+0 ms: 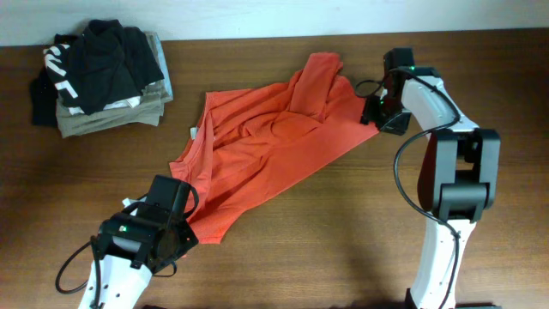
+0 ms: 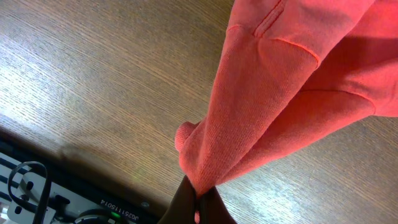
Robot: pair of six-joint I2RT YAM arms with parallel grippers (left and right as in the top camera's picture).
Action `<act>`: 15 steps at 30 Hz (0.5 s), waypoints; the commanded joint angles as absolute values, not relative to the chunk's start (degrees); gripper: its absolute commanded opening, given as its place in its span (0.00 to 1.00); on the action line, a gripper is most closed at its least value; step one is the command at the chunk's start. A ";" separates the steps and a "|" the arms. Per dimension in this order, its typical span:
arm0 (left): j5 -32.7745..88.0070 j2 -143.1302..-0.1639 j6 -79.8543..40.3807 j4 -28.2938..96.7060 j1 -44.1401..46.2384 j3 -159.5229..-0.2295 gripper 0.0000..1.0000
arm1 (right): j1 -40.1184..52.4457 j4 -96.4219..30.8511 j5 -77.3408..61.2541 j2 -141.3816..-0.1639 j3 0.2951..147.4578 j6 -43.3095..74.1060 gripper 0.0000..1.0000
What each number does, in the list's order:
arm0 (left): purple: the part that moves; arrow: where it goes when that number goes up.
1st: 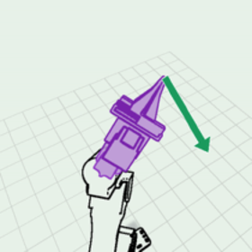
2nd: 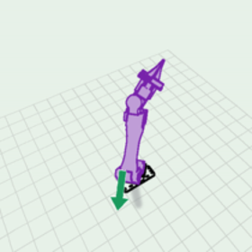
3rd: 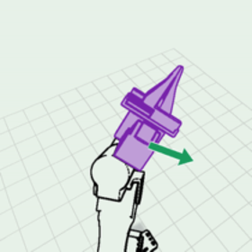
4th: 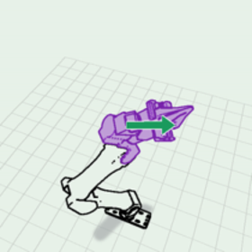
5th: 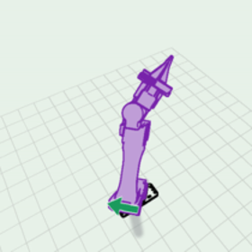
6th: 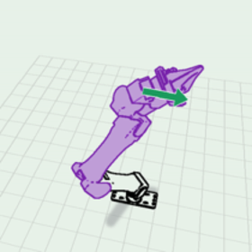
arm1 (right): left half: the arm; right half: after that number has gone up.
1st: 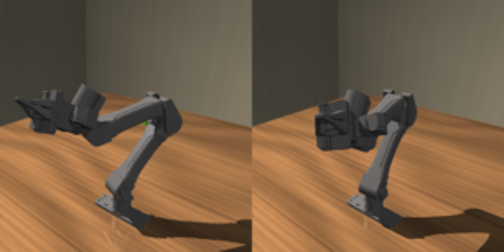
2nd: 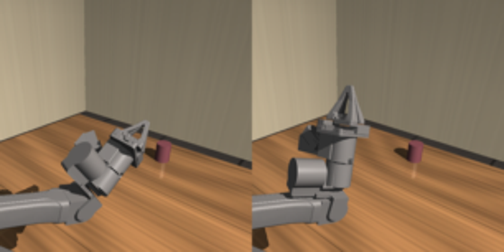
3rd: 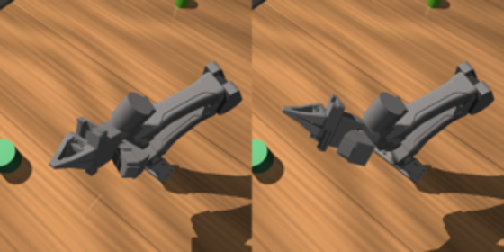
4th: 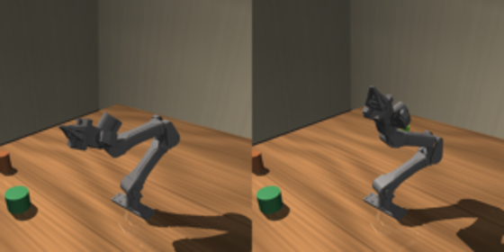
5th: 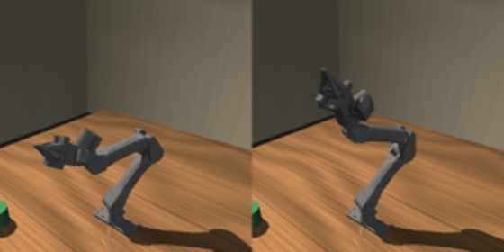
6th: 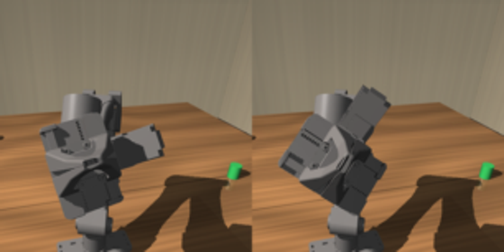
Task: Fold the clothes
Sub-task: 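Lift the shirt with both grippers, shake it, and lay it flat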
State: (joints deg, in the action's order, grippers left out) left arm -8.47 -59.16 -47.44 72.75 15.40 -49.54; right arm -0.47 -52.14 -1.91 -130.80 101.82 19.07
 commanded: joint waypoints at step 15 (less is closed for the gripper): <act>-8.88 -58.92 -39.22 68.84 15.22 -63.99 0.01 | -4.27 -63.86 5.13 -117.36 107.07 25.80 0.04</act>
